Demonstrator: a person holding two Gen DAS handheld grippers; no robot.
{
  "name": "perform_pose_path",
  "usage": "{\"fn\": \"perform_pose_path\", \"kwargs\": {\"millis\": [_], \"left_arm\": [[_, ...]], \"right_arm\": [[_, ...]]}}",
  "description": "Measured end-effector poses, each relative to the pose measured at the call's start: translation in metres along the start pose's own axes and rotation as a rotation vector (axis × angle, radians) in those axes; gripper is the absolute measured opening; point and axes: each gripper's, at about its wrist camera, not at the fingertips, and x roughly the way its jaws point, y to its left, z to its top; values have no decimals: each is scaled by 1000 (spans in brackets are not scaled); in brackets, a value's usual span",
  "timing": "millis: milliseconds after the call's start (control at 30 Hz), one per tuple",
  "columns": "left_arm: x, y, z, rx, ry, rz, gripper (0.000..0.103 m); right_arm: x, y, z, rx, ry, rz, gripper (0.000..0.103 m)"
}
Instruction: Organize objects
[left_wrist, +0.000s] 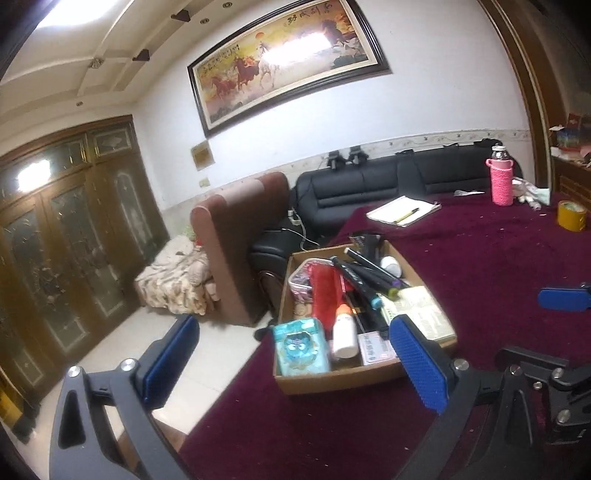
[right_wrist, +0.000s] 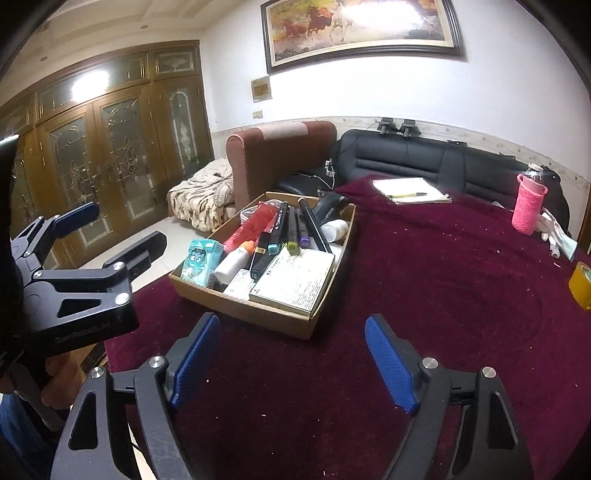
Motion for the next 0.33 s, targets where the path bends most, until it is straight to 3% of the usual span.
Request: {"fn": "perform_pose_path", "kwargs": {"millis": [167,333], "left_arm": [[4,1,-4,-30,22,-81,103],[6,-6,-9,-17,30,-77,103]], "right_arm": [[2,3,-2,5,3,1,86],[2,1,-3,18,8,-6,86]]}}
